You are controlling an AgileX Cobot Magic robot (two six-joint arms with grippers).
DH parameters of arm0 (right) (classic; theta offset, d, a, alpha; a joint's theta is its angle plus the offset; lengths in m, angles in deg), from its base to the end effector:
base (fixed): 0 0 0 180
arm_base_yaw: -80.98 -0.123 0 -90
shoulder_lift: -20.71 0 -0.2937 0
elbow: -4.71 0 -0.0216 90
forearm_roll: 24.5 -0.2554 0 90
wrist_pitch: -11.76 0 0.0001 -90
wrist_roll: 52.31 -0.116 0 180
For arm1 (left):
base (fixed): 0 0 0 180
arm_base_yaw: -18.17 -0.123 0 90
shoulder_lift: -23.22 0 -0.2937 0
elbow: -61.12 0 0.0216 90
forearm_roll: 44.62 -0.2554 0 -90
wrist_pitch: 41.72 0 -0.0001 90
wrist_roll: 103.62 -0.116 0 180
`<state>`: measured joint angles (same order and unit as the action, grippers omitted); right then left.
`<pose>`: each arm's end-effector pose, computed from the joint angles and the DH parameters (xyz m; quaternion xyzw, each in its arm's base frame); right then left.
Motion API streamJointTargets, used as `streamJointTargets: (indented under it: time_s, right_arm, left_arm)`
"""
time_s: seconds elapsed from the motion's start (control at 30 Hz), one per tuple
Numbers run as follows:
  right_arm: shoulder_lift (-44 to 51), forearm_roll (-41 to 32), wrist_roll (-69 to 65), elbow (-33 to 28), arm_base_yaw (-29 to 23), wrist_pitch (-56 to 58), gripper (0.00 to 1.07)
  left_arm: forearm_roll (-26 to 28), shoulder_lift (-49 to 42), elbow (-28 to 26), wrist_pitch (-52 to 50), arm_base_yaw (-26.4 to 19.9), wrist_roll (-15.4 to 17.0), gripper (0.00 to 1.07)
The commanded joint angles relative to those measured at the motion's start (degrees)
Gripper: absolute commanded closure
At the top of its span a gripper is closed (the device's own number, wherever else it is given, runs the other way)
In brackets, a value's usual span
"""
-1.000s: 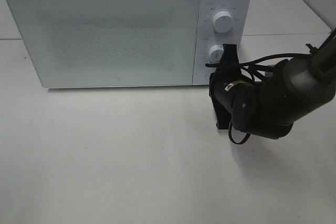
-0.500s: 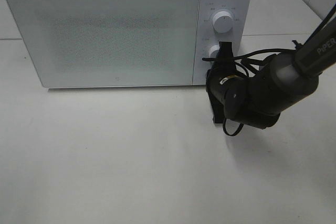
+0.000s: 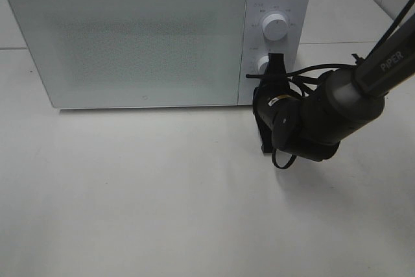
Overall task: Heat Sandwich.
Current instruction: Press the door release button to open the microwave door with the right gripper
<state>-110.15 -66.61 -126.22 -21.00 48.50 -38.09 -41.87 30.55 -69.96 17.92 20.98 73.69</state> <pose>0.3724 0.1666 0.0768 0.5920 0.5767 0.3967 0.3994 0.0131 -0.0055 0.2697 0.0414 0.8463 -0.0245 0.5306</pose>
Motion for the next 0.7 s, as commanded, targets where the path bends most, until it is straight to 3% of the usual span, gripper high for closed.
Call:
streamJointTargets:
  time_s: [0.03, 0.57, 0.7]
  right_arm:
    - [1.8, 0.7, 0.7, 1.1, 0.5, -6.5, 1.05]
    - [1.0, 0.1, 1.8, 4.2, 0.5, -12.4, 1.06]
    - [0.6, -1.0, 3.8, 6.1, 1.4, -18.9, 1.05]
  left_arm:
    - [0.1, -1.3, 0.2, -0.2, -0.2, 0.5, 0.05]
    - [0.1, -1.3, 0.2, -0.2, -0.2, 0.5, 0.05]
    - [0.1, -1.3, 0.2, -0.2, -0.2, 0.5, 0.05]
